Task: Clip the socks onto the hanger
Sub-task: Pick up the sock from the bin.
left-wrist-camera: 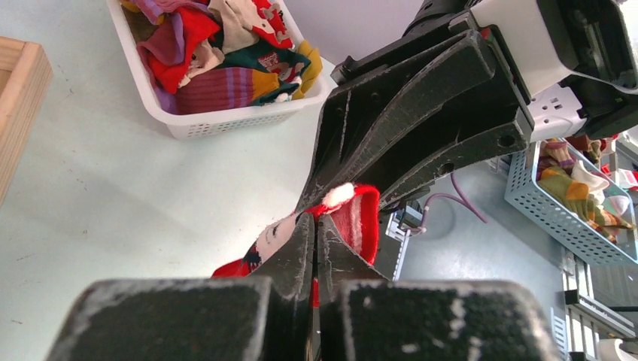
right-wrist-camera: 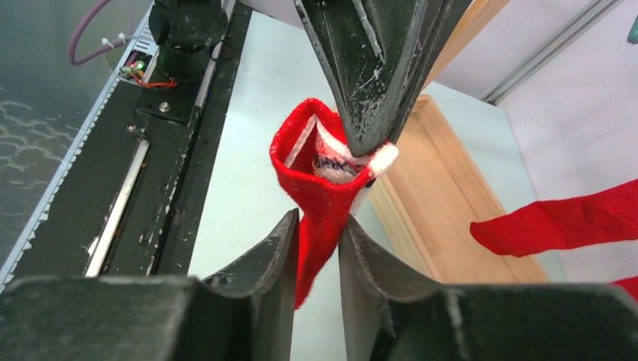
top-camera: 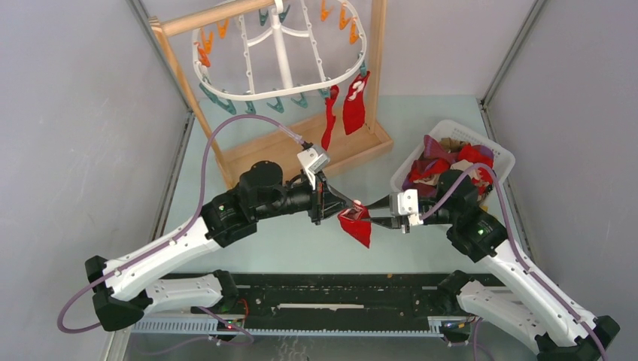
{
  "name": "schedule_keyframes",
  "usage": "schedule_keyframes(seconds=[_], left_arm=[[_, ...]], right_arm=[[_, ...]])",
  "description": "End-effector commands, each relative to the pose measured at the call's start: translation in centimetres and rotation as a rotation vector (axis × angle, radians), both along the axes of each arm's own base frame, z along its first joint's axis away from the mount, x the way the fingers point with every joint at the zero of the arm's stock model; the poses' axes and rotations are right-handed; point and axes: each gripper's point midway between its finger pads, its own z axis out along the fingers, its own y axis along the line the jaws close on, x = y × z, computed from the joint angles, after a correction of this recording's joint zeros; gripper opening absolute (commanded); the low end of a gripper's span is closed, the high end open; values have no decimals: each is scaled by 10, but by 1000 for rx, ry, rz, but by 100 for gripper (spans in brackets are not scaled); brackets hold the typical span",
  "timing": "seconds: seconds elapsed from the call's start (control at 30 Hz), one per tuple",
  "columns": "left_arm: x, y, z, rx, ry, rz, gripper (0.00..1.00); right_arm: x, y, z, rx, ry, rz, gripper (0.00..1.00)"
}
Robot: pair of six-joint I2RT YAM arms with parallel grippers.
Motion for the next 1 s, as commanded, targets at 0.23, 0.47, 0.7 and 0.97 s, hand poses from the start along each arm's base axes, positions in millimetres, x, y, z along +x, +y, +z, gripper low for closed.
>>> schedule_keyframes(seconds=[0.23, 0.47, 0.7, 0.97], left_arm=[[2, 6, 16, -118, -8, 51, 0], [15, 26, 37, -278, -12, 156, 11], [25, 68, 42, -376, -97, 278, 41], [52, 130, 44, -435, -351, 544, 100]], right_arm=[[-3, 5, 23, 60, -56, 10, 0], [0, -1, 31, 96, 3, -22, 0], [7, -10, 31, 137, 81, -69, 0], [23, -24, 33, 195, 147, -167, 0]])
